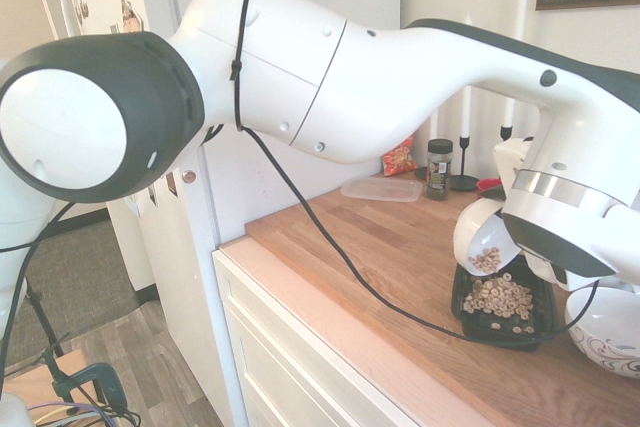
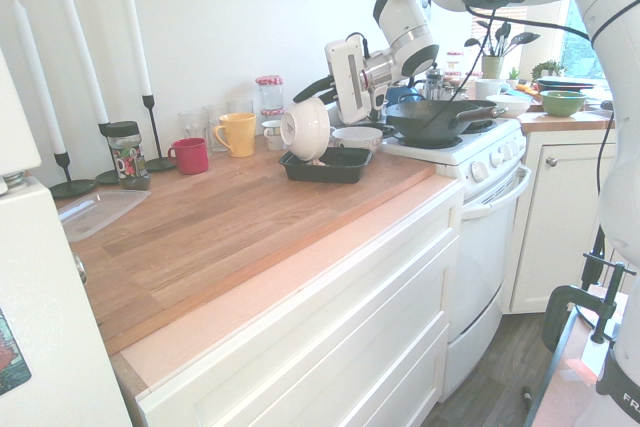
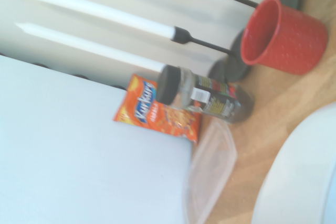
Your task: Put the cereal into the box
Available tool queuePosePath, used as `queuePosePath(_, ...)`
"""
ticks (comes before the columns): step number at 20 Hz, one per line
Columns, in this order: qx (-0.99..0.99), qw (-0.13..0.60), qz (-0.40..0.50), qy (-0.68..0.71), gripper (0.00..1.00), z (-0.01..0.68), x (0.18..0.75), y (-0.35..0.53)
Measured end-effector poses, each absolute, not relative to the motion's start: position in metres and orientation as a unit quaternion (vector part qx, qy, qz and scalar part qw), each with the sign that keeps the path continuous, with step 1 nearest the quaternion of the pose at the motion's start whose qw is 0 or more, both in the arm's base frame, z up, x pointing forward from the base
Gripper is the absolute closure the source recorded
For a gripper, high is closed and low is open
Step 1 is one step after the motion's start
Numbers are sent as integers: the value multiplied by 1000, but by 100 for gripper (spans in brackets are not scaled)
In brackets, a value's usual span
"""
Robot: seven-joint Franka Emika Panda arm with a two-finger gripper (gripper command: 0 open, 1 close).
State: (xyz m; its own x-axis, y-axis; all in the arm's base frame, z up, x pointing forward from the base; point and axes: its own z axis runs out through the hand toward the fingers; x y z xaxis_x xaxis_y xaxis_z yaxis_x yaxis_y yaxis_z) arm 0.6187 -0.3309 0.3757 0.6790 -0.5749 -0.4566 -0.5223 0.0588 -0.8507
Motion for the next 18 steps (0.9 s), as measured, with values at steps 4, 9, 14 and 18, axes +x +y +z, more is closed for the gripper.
queuePosePath(4, -681, 614, -23, 399, 100, 373, 614, -338)
queuePosePath(9, -673, 631, -35, 383, 100, 376, 616, -337)
queuePosePath(14, -661, 649, -38, 374, 100, 376, 619, -335)
queuePosePath(18, -666, 644, -37, 374, 100, 373, 623, -333)
